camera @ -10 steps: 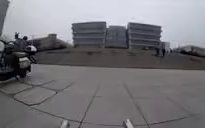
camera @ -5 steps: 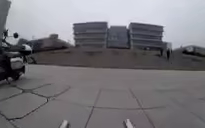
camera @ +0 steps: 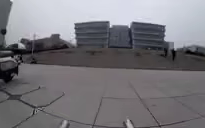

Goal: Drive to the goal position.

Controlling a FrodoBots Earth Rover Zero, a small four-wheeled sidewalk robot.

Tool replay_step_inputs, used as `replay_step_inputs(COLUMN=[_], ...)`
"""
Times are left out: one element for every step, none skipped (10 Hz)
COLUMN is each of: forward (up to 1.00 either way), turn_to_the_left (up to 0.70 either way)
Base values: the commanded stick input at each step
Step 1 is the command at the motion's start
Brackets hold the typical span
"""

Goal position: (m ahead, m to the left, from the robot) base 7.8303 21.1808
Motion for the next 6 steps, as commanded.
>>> replay_step_inputs(forward=[0.85, 0.85, 0.85, 0.85, 0.85, 0.85], turn_to_the_left=[0.34, 0.34, 0.34, 0.34, 0.34, 0.15])
